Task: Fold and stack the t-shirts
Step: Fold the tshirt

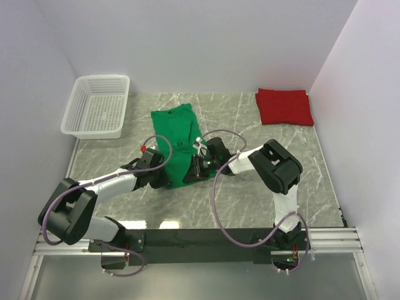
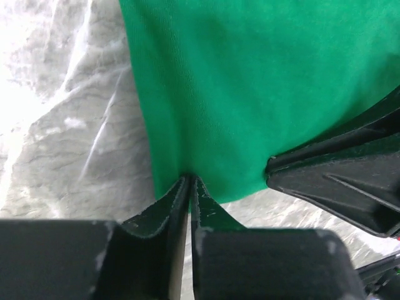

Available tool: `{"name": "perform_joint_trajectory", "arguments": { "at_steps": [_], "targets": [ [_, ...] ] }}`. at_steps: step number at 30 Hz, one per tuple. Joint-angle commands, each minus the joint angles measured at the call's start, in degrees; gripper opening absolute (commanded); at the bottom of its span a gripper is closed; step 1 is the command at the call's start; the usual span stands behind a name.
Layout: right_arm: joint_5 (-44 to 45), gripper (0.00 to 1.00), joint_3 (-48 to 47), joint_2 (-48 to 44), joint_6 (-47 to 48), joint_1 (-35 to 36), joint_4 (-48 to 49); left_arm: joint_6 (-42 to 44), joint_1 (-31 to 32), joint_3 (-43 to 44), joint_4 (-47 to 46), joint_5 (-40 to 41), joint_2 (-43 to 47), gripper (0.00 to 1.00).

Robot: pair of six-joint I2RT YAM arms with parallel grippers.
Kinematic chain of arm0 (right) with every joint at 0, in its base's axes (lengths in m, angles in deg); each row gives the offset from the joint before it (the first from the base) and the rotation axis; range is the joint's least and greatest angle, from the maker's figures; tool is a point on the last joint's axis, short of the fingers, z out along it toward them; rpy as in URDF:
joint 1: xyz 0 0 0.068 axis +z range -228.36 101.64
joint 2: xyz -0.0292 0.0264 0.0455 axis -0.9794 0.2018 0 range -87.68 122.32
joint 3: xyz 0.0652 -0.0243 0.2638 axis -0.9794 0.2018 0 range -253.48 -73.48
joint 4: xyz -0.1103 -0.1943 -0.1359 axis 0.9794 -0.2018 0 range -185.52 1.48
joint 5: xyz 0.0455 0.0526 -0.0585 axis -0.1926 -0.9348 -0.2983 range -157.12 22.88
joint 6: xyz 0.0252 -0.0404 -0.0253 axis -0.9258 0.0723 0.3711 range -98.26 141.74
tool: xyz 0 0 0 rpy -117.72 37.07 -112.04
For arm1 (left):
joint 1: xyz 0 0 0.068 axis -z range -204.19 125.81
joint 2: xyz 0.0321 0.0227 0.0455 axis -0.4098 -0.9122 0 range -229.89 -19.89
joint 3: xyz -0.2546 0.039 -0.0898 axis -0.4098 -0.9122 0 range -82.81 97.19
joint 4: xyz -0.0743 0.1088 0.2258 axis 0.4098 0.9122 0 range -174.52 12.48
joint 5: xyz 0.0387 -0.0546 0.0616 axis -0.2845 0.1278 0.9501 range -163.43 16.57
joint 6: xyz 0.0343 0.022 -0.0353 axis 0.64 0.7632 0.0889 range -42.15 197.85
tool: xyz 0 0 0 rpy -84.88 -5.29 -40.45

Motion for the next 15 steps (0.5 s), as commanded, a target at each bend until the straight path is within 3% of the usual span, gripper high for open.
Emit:
{"name": "perform_joint_trajectory", "arguments": {
  "at_steps": [1, 10, 15],
  "targets": [
    [0.09, 0.21, 1.76, -0.15, 0.97, -1.91, 3.75, -0.89, 0.15, -0.32, 2.52, 1.30, -1.70, 0.12],
    [0.62, 0.21, 7.12, -8.06, 6.06, -8.94, -1.08, -1.24, 0.06, -1.29, 4.90, 2.95, -0.91, 0.11],
    [0.35, 0.21, 13.63, -5.69, 3.26, -13.34, 6.99, -1.24, 0.15, -1.20, 5.60, 3.23, -0.64, 0.11]
  ]
}}
